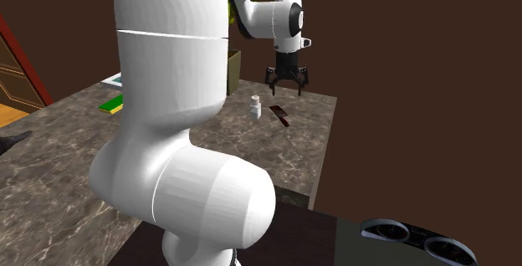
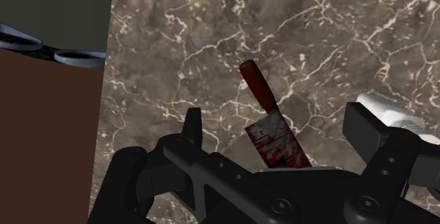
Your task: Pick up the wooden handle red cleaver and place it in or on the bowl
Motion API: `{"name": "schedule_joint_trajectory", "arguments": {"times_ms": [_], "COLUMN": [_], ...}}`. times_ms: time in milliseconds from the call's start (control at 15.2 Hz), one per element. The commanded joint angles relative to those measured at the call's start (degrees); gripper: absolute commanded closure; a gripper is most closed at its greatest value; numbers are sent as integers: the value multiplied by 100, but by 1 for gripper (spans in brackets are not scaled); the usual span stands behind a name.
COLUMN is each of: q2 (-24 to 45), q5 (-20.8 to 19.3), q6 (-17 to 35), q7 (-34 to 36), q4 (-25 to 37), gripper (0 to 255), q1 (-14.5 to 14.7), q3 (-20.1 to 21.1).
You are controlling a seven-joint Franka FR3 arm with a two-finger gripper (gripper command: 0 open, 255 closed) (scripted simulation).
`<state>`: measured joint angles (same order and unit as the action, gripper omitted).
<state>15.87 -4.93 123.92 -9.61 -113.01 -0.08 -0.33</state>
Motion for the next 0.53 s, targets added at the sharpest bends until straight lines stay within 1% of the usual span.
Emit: {"name": "schedule_joint_trajectory", "arguments": {"times_ms": [0,330,396,462], "q2": [436,1616,1727,1764], "q5": [-71,-232,-246,-249], "q6": [39,-8,-22,38], "q7": [-55,-214,-230,-228], "q4": [380,1568,1690,1667], "gripper": [0,0,0,0], "q1": [18,64,69,66], "q3": [5,1,0,-3]}}
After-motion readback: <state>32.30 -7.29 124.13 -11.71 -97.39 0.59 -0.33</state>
